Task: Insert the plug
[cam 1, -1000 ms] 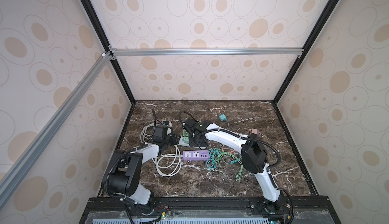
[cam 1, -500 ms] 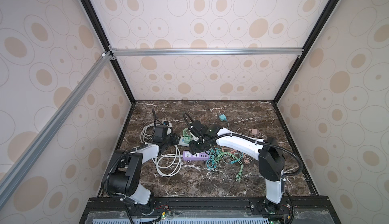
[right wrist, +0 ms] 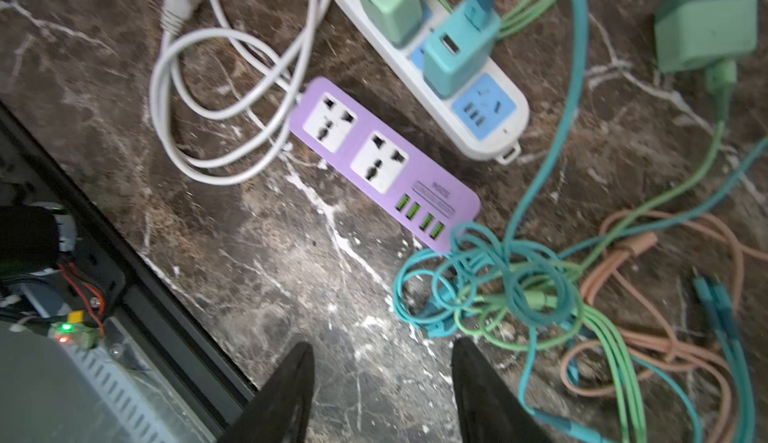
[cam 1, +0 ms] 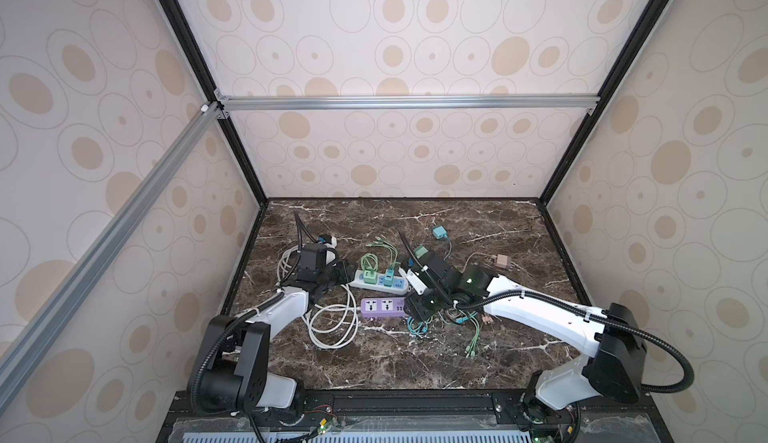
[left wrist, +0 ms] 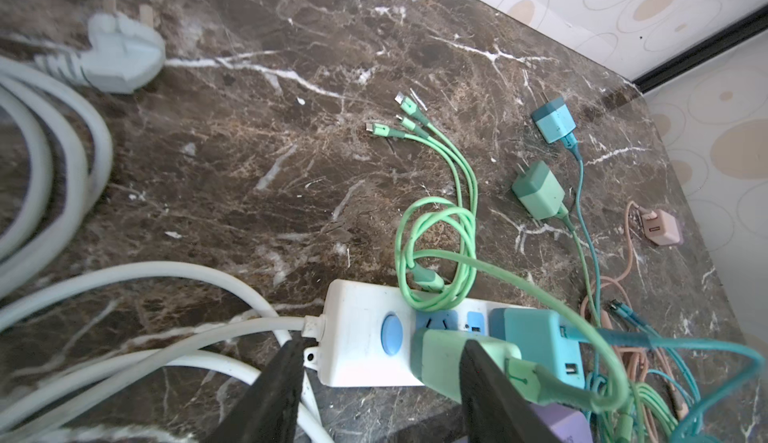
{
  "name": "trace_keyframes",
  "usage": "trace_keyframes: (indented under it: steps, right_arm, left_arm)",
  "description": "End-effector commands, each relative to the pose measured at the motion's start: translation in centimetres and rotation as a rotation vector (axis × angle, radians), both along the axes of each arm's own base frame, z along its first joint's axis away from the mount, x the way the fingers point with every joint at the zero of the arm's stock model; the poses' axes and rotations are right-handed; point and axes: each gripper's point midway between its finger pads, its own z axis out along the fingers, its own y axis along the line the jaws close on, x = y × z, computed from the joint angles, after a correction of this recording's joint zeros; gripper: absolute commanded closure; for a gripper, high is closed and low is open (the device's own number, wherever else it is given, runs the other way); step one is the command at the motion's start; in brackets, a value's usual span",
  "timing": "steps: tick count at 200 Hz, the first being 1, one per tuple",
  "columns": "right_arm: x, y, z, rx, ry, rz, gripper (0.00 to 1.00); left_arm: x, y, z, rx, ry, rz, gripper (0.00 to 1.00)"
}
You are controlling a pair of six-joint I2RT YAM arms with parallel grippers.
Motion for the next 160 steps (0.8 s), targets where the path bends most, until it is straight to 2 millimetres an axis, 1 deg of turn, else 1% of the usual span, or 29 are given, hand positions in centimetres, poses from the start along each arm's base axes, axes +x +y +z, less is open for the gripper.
trace_keyframes:
  steps: [1, 17, 41, 51, 66, 82, 91, 103, 121, 146, 160]
  right_arm:
    - [0.7, -3.7, -0.6, -0.052, -0.014, -0.121, 0.45]
    - [0.9, -5.9, -1.2, -0.050, 0.005, -0.226, 0.49]
    - [1.4, -9.1, -2.0, -0.054, 0.024, -0.400, 0.52]
    - [1.7, -10.8, -2.6, -0.070, 0.038, -0.490, 0.54]
    - [2.0, -13.7, -3.8, -0.092, 0.084, -0.643, 0.59]
    - [2.1, -15.8, -4.8, -0.098, 0.116, -0.752, 0.61]
    - [2.2, -16.8, -5.3, -0.101, 0.131, -0.807, 0.59]
    - [2.3, -17.4, -5.9, -0.097, 0.149, -0.846, 0.57]
    - [2.6, -17.7, -6.9, -0.104, 0.171, -0.874, 0.54]
    - [3.0, -17.9, -8.5, -0.124, 0.195, -0.901, 0.54]
    - [3.2, -17.6, -9.1, -0.113, 0.211, -0.907, 0.54]
  left_arm:
    - [0.2, 0.6, 2.2, 0.022, -0.045, 0.012, 0.36]
    - [-0.2, 0.9, 2.8, 0.030, -0.056, 0.018, 0.34]
    - [-0.7, 1.1, 3.9, 0.037, -0.077, 0.020, 0.31]
    - [-0.9, 1.2, 4.5, 0.040, -0.088, 0.021, 0.29]
    - [-1.2, 1.3, 5.3, 0.042, -0.109, 0.021, 0.26]
    - [-1.4, 1.4, 6.2, 0.044, -0.127, 0.021, 0.24]
    - [-1.6, 1.4, 6.4, 0.048, -0.128, 0.020, 0.24]
    - [-1.7, 1.5, 6.8, 0.050, -0.135, 0.021, 0.24]
    - [-2.0, 1.6, 7.1, 0.051, -0.139, 0.020, 0.23]
    - [-2.3, 1.6, 7.8, 0.044, -0.152, 0.023, 0.23]
    - [-2.4, 1.7, 8.3, 0.049, -0.160, 0.021, 0.23]
